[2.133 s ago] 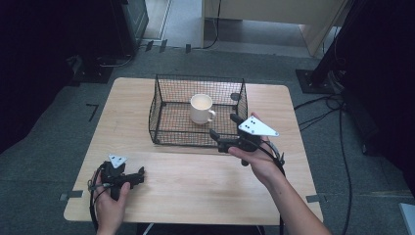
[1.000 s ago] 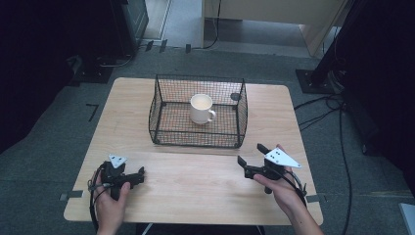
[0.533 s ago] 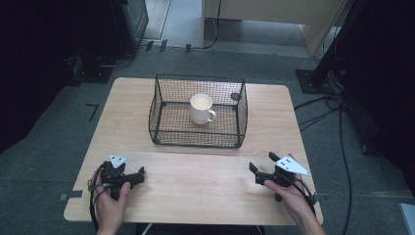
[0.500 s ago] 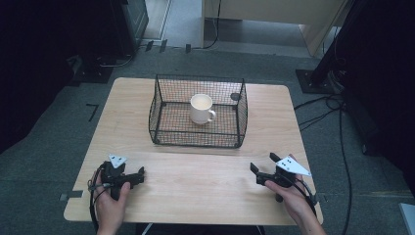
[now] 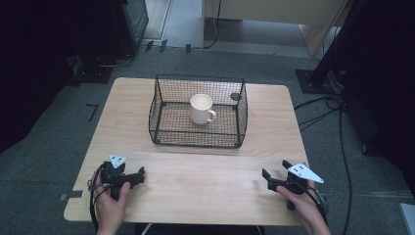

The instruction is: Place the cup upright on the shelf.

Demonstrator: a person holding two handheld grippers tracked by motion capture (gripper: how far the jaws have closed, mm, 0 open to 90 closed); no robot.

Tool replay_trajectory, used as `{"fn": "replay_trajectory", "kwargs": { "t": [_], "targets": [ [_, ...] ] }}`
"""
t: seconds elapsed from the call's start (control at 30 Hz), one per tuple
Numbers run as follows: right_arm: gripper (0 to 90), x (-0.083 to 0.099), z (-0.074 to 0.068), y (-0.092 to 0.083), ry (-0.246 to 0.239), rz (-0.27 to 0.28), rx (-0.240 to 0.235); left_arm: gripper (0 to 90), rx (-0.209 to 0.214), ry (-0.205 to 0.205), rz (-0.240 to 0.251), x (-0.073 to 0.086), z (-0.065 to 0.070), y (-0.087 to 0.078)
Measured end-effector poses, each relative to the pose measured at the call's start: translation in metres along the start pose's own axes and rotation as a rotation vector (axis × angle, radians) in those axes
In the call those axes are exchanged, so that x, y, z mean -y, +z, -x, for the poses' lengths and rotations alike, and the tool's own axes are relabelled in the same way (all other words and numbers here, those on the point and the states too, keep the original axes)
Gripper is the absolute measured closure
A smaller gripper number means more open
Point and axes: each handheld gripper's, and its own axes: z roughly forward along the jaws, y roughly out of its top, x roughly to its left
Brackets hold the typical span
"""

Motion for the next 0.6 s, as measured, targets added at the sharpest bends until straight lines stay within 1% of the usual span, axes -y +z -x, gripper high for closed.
{"fn": "replay_trajectory", "kwargs": {
  "t": [0.07,0.1,0.13,0.17,0.2,0.27,0.33,0.4,0.43,0.47,0.53,0.57,0.6],
  "targets": [
    [7.9,0.001,0.002,-0.002,0.002,-0.029,0.013,0.0,0.0,0.0,0.0,0.0,0.0,0.0],
    [7.9,0.001,0.003,-0.003,-0.005,-0.046,0.019,0.0,0.0,0.001,0.0,0.0,0.0,0.0],
    [7.9,0.003,0.004,-0.004,-0.035,-0.094,0.036,0.0,0.0,0.0,0.0,0.0,0.0,0.0],
    [7.9,0.003,0.004,-0.004,-0.035,-0.094,0.036,0.0,0.0,0.0,0.0,0.0,0.0,0.0],
    [7.9,0.003,0.004,-0.004,-0.055,-0.119,0.046,0.0,0.0,0.001,0.0,0.0,0.0,0.0],
    [7.9,0.005,0.004,-0.004,-0.092,-0.149,0.069,0.0,0.0,0.001,0.0,0.0,0.0,0.0],
    [7.9,0.006,0.004,-0.005,-0.108,-0.17,0.086,0.0,0.0,0.0,0.0,0.0,0.0,0.0],
    [7.8,0.007,0.005,-0.005,-0.128,-0.214,0.111,0.0,0.0,0.001,0.0,0.0,0.0,0.0],
    [5.6,0.008,0.006,-0.005,-0.127,-0.245,0.12,0.0,0.0,0.0,0.0,0.0,0.0,0.0],
    [4.4,0.009,0.008,-0.006,-0.109,-0.253,0.117,0.0,0.0,0.0,0.0,0.0,0.0,0.0],
    [3.3,0.01,0.014,-0.009,-0.053,-0.276,0.106,0.0,0.0,0.0,0.0,0.0,0.0,0.0],
    [3.1,0.011,0.016,-0.01,-0.037,-0.279,0.111,0.0,0.0,0.0,0.0,0.0,0.0,0.0],
    [3.1,0.012,0.017,-0.012,-0.036,-0.28,0.115,0.0,0.0,0.0,0.0,0.0,0.0,0.0]
  ]
}}
